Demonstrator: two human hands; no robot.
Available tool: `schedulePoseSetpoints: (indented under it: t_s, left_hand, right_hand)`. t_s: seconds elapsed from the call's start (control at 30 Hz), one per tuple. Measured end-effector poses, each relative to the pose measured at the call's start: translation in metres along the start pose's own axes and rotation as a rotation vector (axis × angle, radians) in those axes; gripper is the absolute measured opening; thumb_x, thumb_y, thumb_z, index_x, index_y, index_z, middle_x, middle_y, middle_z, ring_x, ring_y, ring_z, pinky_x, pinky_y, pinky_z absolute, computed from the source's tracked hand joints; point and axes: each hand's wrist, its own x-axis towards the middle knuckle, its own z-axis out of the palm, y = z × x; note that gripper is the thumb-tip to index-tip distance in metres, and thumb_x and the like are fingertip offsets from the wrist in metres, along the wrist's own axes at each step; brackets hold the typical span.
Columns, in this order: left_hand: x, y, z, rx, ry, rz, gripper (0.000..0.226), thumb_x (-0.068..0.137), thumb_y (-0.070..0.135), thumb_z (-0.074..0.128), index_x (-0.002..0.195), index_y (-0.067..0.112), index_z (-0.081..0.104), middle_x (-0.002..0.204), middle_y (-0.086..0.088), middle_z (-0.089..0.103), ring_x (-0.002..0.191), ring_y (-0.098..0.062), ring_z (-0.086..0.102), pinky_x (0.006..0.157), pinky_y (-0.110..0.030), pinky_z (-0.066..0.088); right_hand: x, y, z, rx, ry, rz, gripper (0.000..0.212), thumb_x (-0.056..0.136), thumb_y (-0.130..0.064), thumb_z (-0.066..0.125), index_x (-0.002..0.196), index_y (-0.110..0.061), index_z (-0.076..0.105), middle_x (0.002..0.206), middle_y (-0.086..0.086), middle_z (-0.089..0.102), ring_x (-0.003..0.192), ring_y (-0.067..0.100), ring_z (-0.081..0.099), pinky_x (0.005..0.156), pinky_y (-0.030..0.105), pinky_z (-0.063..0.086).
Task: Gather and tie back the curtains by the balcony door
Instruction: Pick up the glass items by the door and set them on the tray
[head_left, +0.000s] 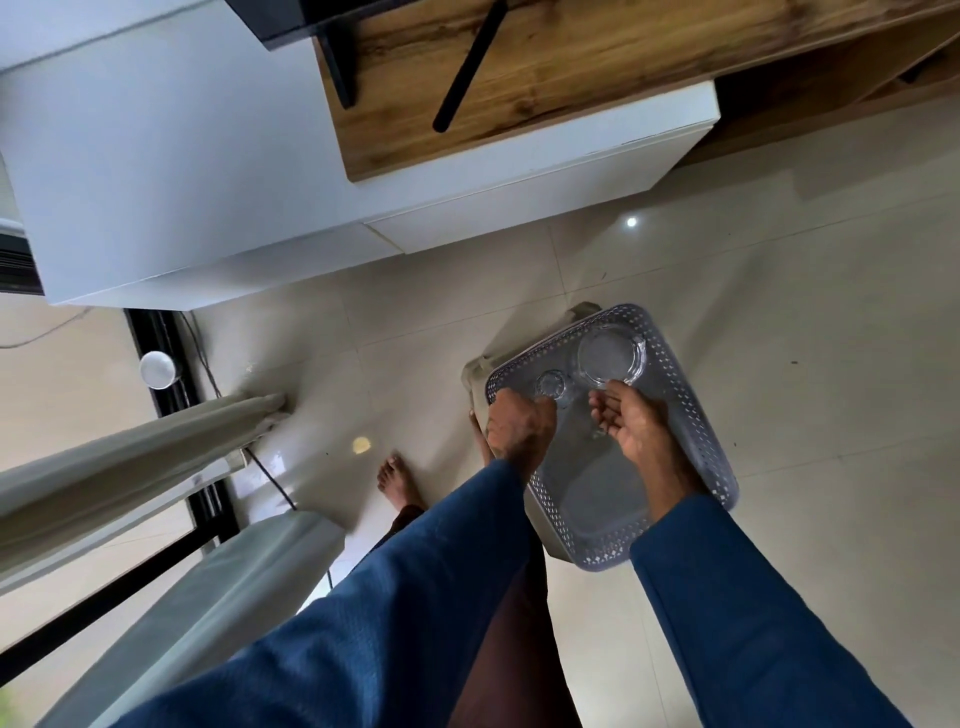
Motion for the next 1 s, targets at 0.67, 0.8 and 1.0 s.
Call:
schedulePoseSetpoints:
  t_s: [0.67,0.8,1.0]
  left_hand:
    - [-0.003,-0.095,-0.274,0.127,0.093,0.124,0.030,0.087,0.034,0.055,0.085,0.009,0.071,0.090,-0.010,0.071,0.085,-0.032,0.067,0.067,-0.030,0.043]
    - [0.030,-0.156,-0.355,0.071,0.041,0.042,0.033,0.090,0.037,0.053,0.082,0.008,0.067,0.099,-0.014,0.071,0.095,-0.030,0.064,0.082,-0.033,0.050]
    - [0.077,-0.236,-0.463,0.004,0.073,-0.008,0.029,0.089,0.029,0.051,0.092,0.005,0.068,0.101,-0.016,0.069,0.097,-0.035,0.064,0.076,-0.034,0.045]
  right_hand:
    - [-0.210,0.026,0.253,-0.769,-0.208,-0.483,0.022,0.089,-0.016,0.067,0.067,-0.016,0.068,0.061,-0.001,0.068,0.049,0.011,0.056,0.036,0.018,0.036]
    - [-0.242,0.055,0.336,-1.004,-0.334,-0.455,0.015,0.090,-0.016,0.061,0.082,-0.013,0.073,0.067,-0.001,0.071,0.050,0.010,0.059,0.043,0.020,0.041]
    - [-0.279,0.109,0.452,-1.145,-0.381,-0.441,0.018,0.093,-0.013,0.058,0.095,-0.006,0.075,0.075,0.004,0.073,0.052,0.010,0.060,0.047,0.021,0.044]
